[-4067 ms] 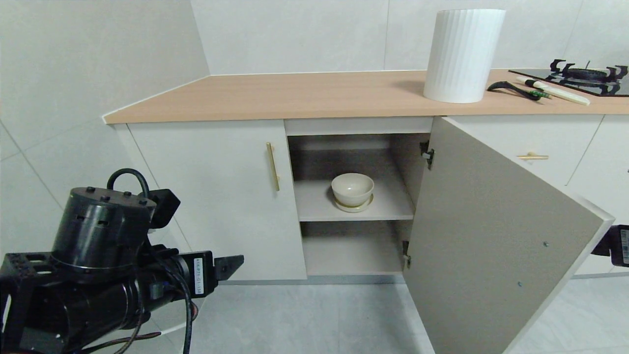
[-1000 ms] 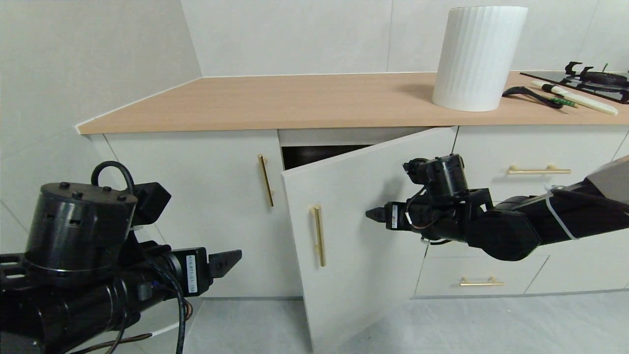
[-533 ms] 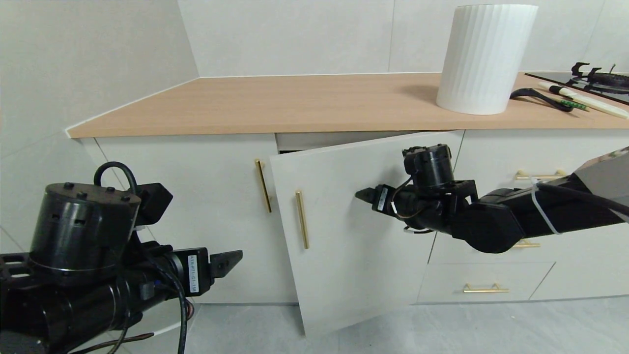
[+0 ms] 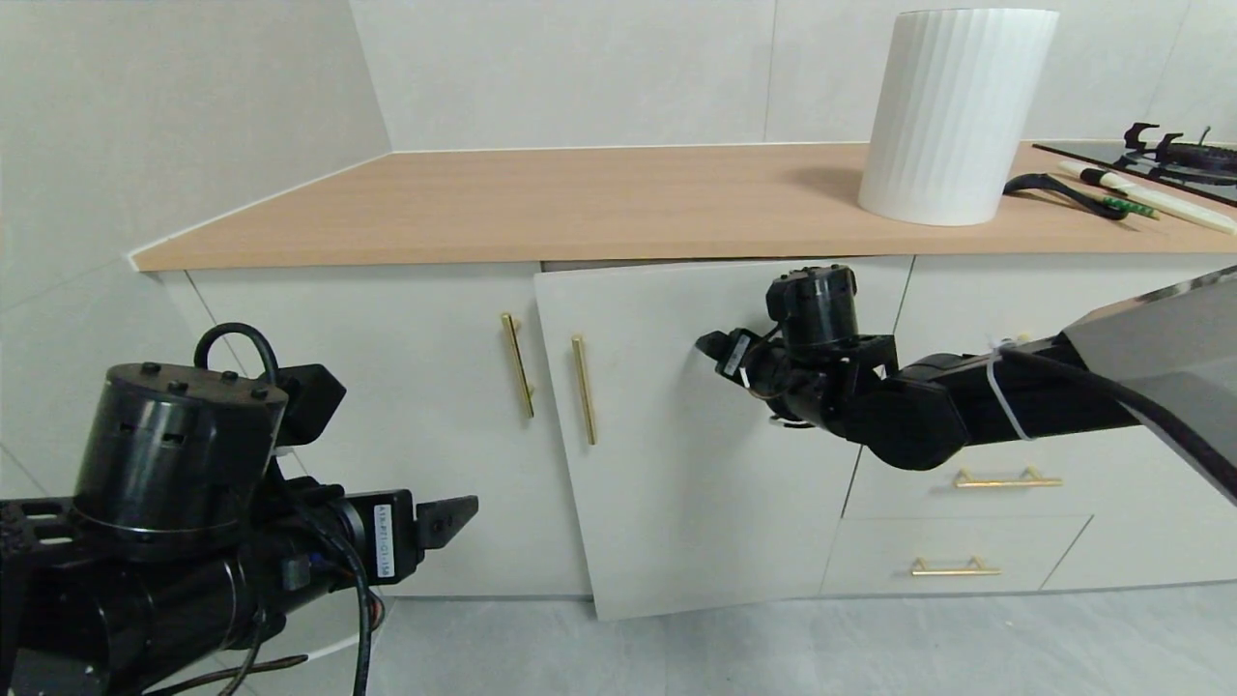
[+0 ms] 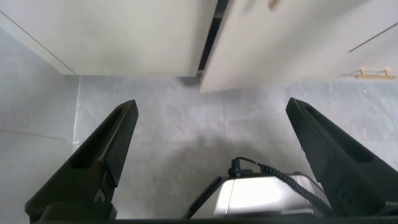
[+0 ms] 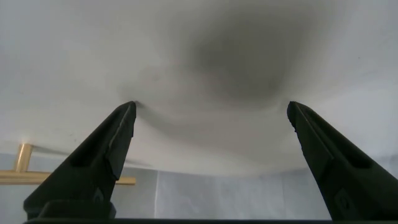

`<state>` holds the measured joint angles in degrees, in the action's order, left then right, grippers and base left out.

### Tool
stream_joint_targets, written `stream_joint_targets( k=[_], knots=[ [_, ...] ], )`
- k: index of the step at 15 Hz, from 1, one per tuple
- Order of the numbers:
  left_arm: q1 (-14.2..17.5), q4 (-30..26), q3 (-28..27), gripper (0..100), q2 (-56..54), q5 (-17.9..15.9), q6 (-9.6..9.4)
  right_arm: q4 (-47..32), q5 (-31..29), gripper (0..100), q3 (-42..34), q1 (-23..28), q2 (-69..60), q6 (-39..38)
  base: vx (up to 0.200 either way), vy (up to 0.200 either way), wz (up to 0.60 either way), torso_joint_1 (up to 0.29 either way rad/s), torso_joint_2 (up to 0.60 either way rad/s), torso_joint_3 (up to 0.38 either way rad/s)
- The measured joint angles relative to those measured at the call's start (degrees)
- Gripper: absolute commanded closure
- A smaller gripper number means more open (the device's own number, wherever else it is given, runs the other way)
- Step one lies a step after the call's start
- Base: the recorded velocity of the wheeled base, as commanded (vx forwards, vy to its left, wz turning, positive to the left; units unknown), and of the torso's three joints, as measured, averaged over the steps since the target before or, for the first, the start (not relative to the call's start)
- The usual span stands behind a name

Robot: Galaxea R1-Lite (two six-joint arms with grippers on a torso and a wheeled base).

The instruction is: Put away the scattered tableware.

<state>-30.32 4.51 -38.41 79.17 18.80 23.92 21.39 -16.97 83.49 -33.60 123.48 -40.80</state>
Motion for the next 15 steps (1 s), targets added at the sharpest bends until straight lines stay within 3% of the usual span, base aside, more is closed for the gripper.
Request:
stream_joint_targets(
  k=[5, 15],
  knots=[
    [0.0, 0.0, 0.0, 0, 0.0, 0.0, -0.02, -0.1, -4.3, 0, 4.3, 1.4, 3.5, 0.0, 0.0, 0.0, 0.0, 0.0, 0.0, 0.0],
    [0.0, -0.1, 0.1, 0, 0.1, 0.0, -0.13, -0.5, -3.1, 0, 2.2, 1.8, 2.8, 0.2, 0.0, 0.0, 0.0, 0.0, 0.0, 0.0]
  ],
)
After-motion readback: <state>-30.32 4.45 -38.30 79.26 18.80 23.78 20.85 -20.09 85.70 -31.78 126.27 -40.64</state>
